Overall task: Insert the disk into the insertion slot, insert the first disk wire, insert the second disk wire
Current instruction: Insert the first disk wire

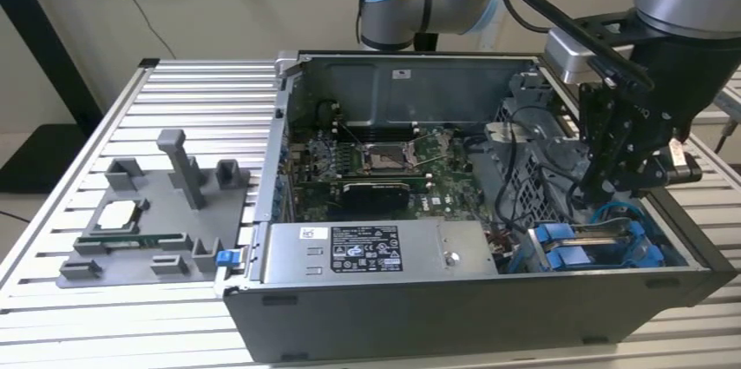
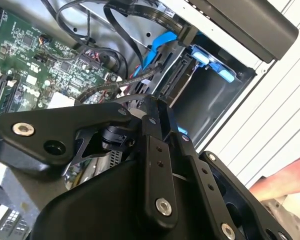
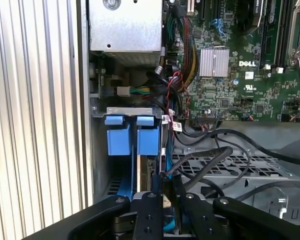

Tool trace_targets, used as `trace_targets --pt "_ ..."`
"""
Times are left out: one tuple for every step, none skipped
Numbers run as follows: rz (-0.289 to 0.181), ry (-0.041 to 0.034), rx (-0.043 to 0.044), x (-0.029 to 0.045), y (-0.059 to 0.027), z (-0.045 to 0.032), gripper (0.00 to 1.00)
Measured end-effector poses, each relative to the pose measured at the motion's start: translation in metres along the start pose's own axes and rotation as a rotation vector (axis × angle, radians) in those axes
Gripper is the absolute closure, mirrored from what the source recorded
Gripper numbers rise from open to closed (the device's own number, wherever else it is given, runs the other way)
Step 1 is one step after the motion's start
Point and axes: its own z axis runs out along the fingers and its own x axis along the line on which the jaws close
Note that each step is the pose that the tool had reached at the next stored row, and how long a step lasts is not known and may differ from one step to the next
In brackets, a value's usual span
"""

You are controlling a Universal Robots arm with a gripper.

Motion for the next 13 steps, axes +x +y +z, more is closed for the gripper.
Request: trace_targets --pt "0.000 0.0006 0.0000 0.0000 -0.0001 0.0003 1.00" --pt "0.000 0.0012 0.0000 0.0000 -0.0001 0.0005 1.00" --pt "0.000 0.0016 0.0000 0.0000 -0.0001 0.0008 1.00" --pt "0.000 0.0022 0.0000 0.0000 -0.0001 0.0011 1.00" --pt "0.000 0.0027 -0.0001 0.0000 -0.0001 0.0013 1.00" --pt "0.000 0.0032 -0.0001 0.0000 -0.0002 0.0016 1.00" --pt "0.000 0.0036 0.0000 0.0000 -0.0002 0.0019 1.00" --pt "0.000 0.0041 0.0000 0.0000 -0.0002 0.0021 1.00" --pt "0.000 0.0046 0.0000 0.0000 -0.0002 0.0024 1.00" --pt "-0.001 0.0051 0.0000 0.0000 -0.0002 0.0026 1.00" --pt "-0.001 0.0055 0.0000 0.0000 -0.0003 0.0029 1.00" --pt "-0.001 0.0059 0.0000 0.0000 -0.0002 0.0032 1.00" --pt "-0.001 0.0063 0.0000 0.0000 -0.0002 0.0036 1.00"
